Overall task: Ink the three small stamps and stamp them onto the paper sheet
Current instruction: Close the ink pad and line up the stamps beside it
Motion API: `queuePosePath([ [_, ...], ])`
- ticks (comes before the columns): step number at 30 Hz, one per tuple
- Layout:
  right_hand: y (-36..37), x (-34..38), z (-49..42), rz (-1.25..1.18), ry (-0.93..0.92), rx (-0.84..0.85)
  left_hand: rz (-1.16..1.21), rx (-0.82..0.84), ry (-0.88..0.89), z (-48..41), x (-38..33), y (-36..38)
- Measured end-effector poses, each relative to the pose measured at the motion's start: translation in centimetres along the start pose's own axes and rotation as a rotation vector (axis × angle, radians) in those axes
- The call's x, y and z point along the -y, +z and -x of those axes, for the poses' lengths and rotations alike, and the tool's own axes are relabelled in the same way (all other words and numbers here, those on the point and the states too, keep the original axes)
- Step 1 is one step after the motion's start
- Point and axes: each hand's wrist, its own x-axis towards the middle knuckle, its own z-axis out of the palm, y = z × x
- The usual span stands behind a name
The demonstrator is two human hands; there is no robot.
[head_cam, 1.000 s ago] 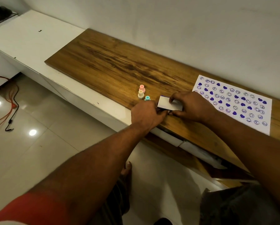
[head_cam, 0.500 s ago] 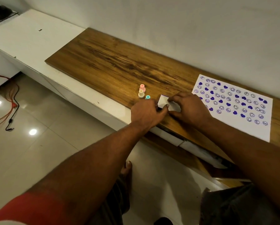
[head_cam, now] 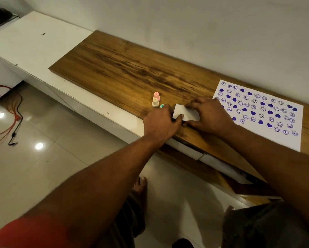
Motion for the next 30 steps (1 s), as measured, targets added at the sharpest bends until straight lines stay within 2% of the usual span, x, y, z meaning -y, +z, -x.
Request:
queuePosePath([
  [5, 0.88, 0.01, -0.01, -0.005, 0.050, -0.016, -0.009, 0.017, -0.014, -0.08, -0.14, 0.09],
  [23, 0.63, 0.02, -0.02, -0.126, 0.058, 0.033, -0.011, 0.056, -0.071, -0.15, -0.51, -0.11],
  [25, 0.63, -0.07, 0.24, -0.127, 0.076, -0.002, -0.001, 0.044, -0.070, -0.14, -0.58, -0.09],
  [28, 0.52, -0.38, 0.36, -0.051, 0.164, -0.108, 0.002, 0.049, -0.066, -0.14, -0.52, 0.07],
  [30, 0.35, -0.40, 0.17, 0.020, 0.209, -0.067, -0.001, 0.057, -0.068, -0.23, -0.45, 0.14],
])
